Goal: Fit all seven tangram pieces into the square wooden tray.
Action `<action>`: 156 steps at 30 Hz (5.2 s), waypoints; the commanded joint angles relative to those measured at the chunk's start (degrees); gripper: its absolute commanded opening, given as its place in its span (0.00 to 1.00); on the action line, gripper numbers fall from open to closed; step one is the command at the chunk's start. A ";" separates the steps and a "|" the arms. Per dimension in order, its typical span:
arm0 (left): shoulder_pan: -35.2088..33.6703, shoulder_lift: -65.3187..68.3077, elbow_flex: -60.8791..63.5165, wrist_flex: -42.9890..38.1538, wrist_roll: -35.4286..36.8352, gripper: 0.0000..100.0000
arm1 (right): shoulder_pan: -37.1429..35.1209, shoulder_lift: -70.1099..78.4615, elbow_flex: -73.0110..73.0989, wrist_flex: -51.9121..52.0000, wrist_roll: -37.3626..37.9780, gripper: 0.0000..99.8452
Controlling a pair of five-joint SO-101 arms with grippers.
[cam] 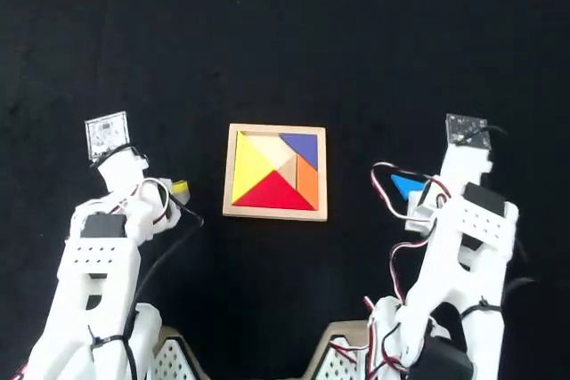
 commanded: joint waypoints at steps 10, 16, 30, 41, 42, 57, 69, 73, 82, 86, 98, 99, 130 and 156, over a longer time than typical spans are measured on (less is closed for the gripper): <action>-0.31 -1.14 -0.04 -0.88 -0.26 0.26 | 3.34 12.35 -1.54 -9.23 -0.26 0.22; -0.31 -1.14 -0.13 -0.88 -0.26 0.26 | 4.22 22.20 -8.22 -8.53 -0.18 0.22; -0.31 -1.14 -0.13 -0.88 -0.26 0.26 | 3.96 24.40 -11.74 -9.41 1.67 0.23; -0.31 -1.14 -0.13 -0.88 -0.26 0.26 | 1.05 24.66 -13.05 -9.14 2.73 0.34; -0.31 -1.14 -0.13 -0.88 -0.26 0.26 | 0.70 24.48 -13.05 -9.14 2.90 0.34; -0.31 -1.14 0.04 -0.79 -0.26 0.26 | -1.32 24.92 -13.76 -7.82 2.90 0.20; -0.31 -1.14 0.04 -0.70 -0.26 0.26 | -1.49 24.48 -12.00 -6.42 6.51 0.28; -0.31 -1.14 0.04 -0.70 -0.26 0.26 | -1.49 24.92 -12.00 -6.42 6.68 0.28; -0.31 -1.14 0.04 -0.62 -0.18 0.26 | -1.76 24.92 -10.33 -6.59 9.23 0.20; -0.31 -1.14 0.04 -0.70 -0.09 0.26 | -1.58 24.92 -9.71 -6.51 10.20 0.19; -0.48 -1.23 -0.04 -0.88 0.18 0.26 | -1.85 19.21 -11.65 -3.87 10.29 0.07; -0.66 -1.49 -0.04 -0.88 0.18 0.26 | -1.85 17.54 -12.00 -2.46 10.29 0.07; -0.40 -1.49 0.13 -0.88 2.81 0.26 | -46.33 42.51 -51.74 2.81 -0.18 0.07; -0.31 -1.58 0.13 -0.88 2.90 0.26 | -50.29 48.75 -51.47 -3.08 5.10 0.07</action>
